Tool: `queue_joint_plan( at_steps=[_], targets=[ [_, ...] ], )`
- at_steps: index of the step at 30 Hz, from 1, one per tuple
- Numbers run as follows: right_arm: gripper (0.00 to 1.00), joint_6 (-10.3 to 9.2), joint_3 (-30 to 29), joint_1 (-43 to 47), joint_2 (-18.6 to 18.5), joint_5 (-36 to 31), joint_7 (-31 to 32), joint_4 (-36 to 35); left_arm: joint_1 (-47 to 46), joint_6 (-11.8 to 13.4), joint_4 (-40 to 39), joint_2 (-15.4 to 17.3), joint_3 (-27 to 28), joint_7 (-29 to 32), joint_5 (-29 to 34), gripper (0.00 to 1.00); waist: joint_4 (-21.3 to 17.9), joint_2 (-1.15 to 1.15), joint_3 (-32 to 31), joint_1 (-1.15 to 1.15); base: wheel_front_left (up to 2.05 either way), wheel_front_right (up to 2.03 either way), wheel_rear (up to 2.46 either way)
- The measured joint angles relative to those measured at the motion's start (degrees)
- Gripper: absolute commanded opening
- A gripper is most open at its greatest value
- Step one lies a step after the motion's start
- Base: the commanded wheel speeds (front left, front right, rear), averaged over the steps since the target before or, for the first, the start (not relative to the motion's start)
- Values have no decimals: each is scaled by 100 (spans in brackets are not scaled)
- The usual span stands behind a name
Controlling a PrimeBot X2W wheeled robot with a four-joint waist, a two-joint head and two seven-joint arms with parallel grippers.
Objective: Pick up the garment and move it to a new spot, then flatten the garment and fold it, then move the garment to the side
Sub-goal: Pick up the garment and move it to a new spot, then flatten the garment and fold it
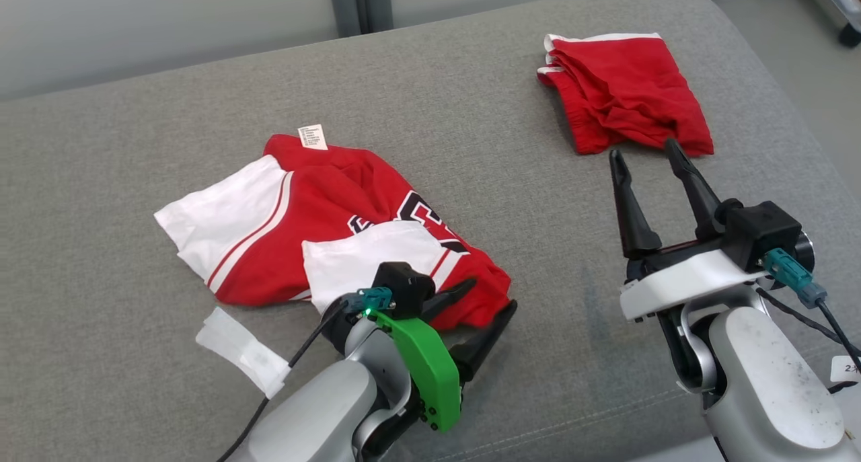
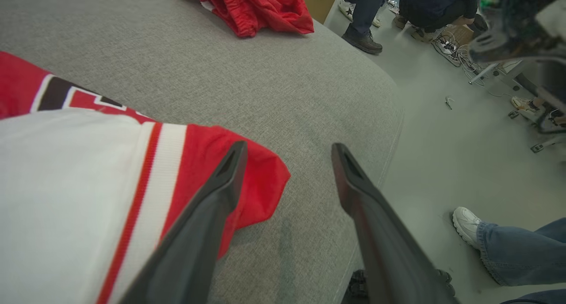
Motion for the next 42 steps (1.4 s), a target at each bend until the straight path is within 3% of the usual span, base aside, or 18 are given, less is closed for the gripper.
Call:
queue_joint_plan(
  at_steps=[6,13,17,39,40,41,42],
  targets=[
    [100,-14,-140,103,-34,7,-20,83,-40,22,-7,-8,402,-385,-31,100,300,0,-123,0,0,0,0],
    [100,-18,-113,270,-27,58,-51,158,-6,285,490,41,833,-461,-165,100,646,0,-344,0,0,0,0],
    [100,23,79,270,27,58,-51,147,52,477,727,227,1112,-511,-243,100,729,0,-471,0,0,0,0],
    [100,37,-13,235,-35,51,-45,32,-16,659,1533,318,1440,-359,-583,100,159,0,-72,0,0,0,0],
    [100,37,-12,235,-34,51,-45,32,-30,636,1543,316,1421,-342,-583,98,156,0,-62,0,0,0,0],
    [100,37,-12,235,-32,51,-45,32,-44,609,1545,313,1401,-342,-583,84,157,0,-57,0,0,0,0],
    [100,37,-11,233,-30,51,-45,32,-59,601,1546,303,1373,-334,-583,36,160,0,-54,0,0,0,0]
  ],
)
